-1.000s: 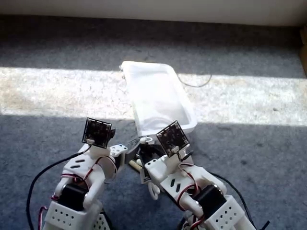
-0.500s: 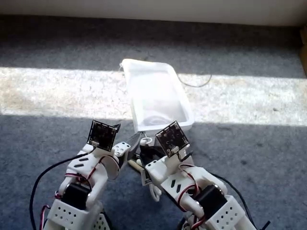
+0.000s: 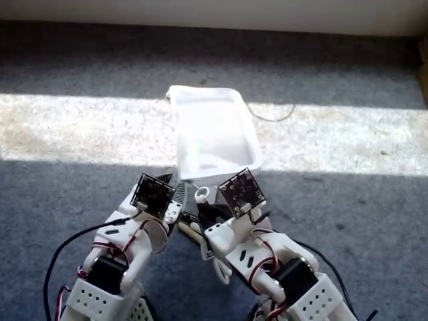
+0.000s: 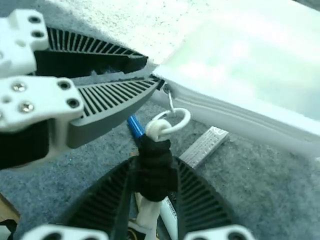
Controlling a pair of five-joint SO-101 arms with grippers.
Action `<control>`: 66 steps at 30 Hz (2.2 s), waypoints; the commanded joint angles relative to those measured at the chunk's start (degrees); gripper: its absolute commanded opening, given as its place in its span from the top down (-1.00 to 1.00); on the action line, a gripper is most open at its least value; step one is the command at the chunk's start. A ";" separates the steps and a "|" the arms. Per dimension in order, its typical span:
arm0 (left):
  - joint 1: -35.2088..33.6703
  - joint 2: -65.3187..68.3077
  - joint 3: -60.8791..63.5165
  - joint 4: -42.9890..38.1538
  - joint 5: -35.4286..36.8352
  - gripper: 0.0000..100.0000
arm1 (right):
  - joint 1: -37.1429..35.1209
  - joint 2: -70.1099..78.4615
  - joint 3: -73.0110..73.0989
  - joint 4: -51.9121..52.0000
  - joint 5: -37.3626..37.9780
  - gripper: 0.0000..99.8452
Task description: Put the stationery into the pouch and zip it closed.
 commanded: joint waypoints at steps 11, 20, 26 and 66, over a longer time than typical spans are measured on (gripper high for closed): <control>-4.09 -0.84 -0.04 -1.23 -0.97 0.97 | 12.70 -1.19 -3.82 0.04 -0.18 0.99; -4.44 -0.84 -0.13 -1.23 -0.97 0.98 | 13.93 -1.19 -3.82 0.13 -0.18 0.99; -4.44 -0.84 -0.66 -1.23 -0.97 0.98 | 20.53 -1.19 -4.09 -0.13 -0.26 0.99; -6.55 -0.84 -0.57 -1.23 -0.97 0.97 | 35.47 -1.19 -4.18 -4.18 -4.84 0.99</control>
